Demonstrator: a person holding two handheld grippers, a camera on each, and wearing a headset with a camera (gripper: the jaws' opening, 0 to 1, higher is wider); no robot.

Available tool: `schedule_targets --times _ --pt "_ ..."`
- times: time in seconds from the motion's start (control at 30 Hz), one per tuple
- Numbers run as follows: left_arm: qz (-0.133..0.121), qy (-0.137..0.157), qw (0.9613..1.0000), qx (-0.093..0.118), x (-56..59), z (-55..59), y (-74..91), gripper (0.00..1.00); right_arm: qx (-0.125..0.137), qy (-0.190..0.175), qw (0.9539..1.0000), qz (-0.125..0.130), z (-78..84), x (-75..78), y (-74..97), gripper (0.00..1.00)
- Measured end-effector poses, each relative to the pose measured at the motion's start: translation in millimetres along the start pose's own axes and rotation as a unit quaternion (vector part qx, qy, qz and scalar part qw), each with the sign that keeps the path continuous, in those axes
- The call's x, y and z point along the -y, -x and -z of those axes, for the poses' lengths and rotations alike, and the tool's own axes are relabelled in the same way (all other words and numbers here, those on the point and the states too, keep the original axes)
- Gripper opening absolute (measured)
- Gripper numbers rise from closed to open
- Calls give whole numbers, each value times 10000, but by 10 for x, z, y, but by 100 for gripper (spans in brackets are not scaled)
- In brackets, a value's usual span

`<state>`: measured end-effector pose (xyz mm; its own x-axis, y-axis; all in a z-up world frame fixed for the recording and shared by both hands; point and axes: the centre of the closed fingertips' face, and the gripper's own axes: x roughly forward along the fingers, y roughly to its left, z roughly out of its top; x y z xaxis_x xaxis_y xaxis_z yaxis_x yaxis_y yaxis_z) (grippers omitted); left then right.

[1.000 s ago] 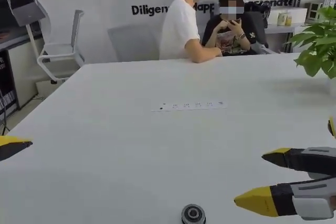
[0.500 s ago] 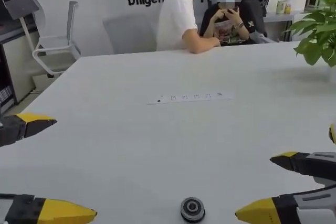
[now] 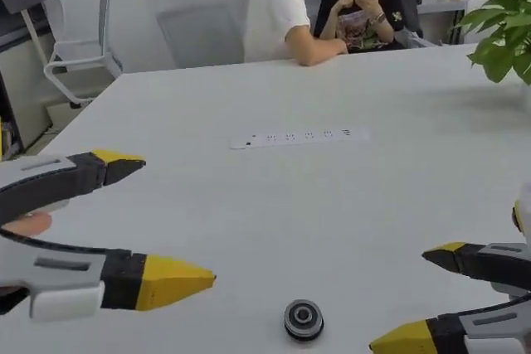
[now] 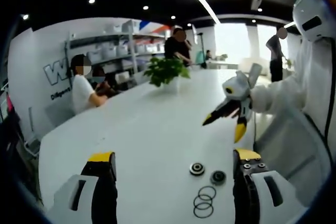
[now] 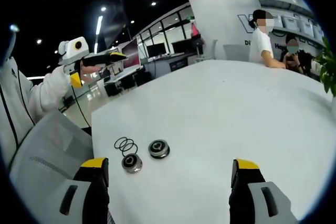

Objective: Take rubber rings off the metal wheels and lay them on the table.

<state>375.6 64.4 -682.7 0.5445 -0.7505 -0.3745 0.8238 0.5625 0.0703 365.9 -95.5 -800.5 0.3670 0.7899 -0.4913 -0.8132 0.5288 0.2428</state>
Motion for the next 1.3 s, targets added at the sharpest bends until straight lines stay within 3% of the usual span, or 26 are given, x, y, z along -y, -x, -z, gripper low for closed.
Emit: schedule_targets --times 0.13,0.27,0.37,0.53,0.73,1.13,1.3 --pt "151 58 9998 126 60 13 -146 90 7 35 10000 -62 4 -24 -31 94" --pt "289 260 9992 132 100 89 -306 82 76 75 9999 -89 -10 -20 -69 89" --pt "388 240 9989 110 156 129 -413 79 93 90 9998 -132 -13 -25 -108 85" --pt "548 93 9985 -6 249 224 -588 68 56 138 9997 -212 -7 -35 -203 82" --pt "684 164 9974 -178 322 402 -777 61 -68 365 9986 -373 16 -90 -334 77" --pt "819 41 9956 -453 418 705 -1061 45 -283 624 9955 -657 98 -151 -555 57" --pt "891 -14 9939 -652 456 901 -1178 36 -351 691 9945 -699 131 -149 -631 49"
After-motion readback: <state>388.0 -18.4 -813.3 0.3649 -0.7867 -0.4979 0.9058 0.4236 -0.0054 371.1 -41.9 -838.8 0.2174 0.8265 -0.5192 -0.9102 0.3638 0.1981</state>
